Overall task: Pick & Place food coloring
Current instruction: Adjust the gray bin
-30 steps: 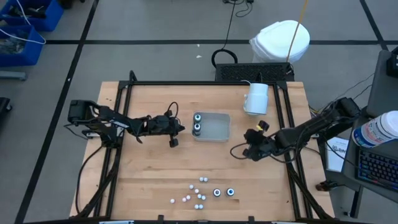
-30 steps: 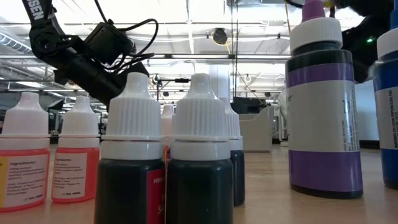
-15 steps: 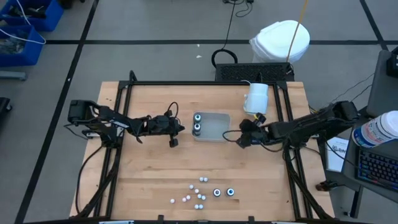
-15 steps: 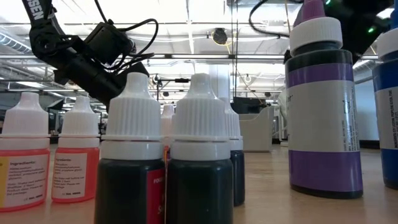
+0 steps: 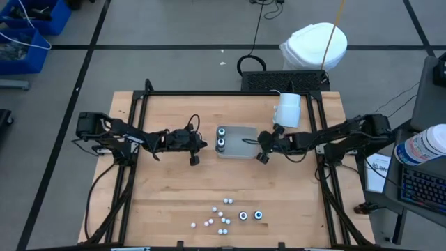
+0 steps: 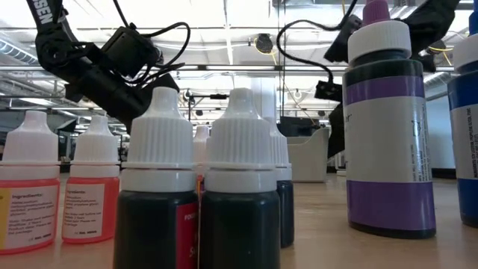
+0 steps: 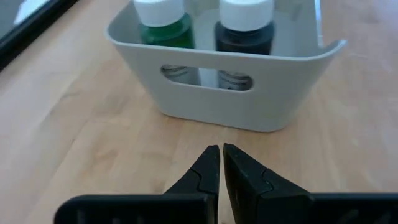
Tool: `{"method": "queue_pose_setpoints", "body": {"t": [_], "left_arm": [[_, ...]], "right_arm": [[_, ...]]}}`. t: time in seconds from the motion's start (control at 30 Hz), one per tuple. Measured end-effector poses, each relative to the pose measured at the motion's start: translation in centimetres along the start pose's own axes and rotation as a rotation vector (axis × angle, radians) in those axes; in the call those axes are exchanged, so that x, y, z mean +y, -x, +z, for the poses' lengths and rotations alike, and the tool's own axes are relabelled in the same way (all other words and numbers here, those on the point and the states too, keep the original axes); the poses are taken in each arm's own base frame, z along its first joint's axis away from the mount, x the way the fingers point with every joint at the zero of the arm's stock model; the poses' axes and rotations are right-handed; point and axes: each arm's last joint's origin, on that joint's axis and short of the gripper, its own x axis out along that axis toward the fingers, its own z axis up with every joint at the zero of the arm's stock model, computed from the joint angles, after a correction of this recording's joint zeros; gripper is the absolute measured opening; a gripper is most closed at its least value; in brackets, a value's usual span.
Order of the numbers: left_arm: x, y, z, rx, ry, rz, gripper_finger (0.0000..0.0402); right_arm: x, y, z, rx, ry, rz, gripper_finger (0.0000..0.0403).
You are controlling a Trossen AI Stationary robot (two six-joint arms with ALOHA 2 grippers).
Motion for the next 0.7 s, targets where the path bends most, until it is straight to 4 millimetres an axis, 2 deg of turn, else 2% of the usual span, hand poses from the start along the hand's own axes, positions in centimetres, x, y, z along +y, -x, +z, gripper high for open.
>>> {"method": "queue_pose_setpoints", "body": {"t": [0.17,0.4,0.7], "left_arm": [[-0.3,0.0,0.2,-0.02,-0.004,-0.059,0.0031],[-0.4,0.0,0.3,-0.029,-0.01,-0.065,0.0031],[-0.4,0.0,0.3,-0.035,-0.014,-0.065,0.0031]], "right_arm": [[-0.9,-1.3,0.5,-0.018,0.015,-0.006,0.0],[-1.3,-2.5,1.3,-0.07,0.0,0.088,0.0],[-1.1,-2.8,1.3,-0.072,0.006,0.106,0.0]]}}
